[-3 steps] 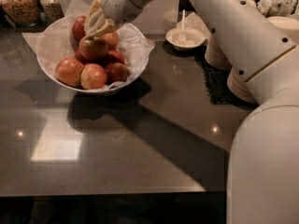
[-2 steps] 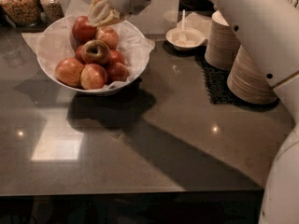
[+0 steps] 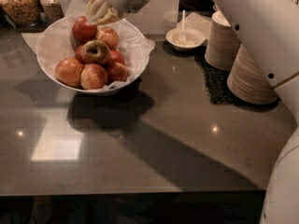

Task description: Pick apple from white bowl

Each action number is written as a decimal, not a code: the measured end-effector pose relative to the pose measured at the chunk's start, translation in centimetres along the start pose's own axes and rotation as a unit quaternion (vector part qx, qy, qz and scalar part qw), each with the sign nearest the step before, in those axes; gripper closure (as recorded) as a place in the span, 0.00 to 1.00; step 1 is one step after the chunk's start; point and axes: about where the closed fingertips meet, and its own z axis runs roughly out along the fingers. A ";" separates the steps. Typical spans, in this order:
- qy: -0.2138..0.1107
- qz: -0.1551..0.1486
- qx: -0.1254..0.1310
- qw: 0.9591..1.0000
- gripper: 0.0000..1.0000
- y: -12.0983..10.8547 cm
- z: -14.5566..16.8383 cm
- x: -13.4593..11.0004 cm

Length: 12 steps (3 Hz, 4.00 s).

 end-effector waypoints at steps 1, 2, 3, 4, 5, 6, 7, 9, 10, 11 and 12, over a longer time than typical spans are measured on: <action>0.000 0.000 0.000 1.000 0.34 0.0 0.0 0.0; 0.000 0.000 0.000 1.000 0.11 0.0 0.0 0.0; 0.000 0.000 0.000 1.000 0.00 0.0 0.0 0.0; 0.000 0.000 0.000 1.000 0.00 0.0 0.0 0.0; 0.004 -0.030 -0.020 0.999 0.00 -0.2 0.3 -0.3; 0.054 -0.118 -0.068 0.989 0.00 -2.2 -0.1 0.5; 0.056 -0.141 -0.100 0.983 0.00 -2.6 0.9 -0.8; 0.061 -0.167 -0.143 0.974 0.00 -1.8 1.4 -0.4; 0.051 -0.244 -0.193 0.949 0.00 -2.8 6.1 0.6; 0.069 -0.278 -0.172 0.942 0.00 -5.1 5.8 1.4; 0.070 -0.280 -0.163 0.943 0.00 -5.5 6.5 1.4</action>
Offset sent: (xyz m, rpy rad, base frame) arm 0.0000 0.0000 0.0000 0.0000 0.0000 0.0000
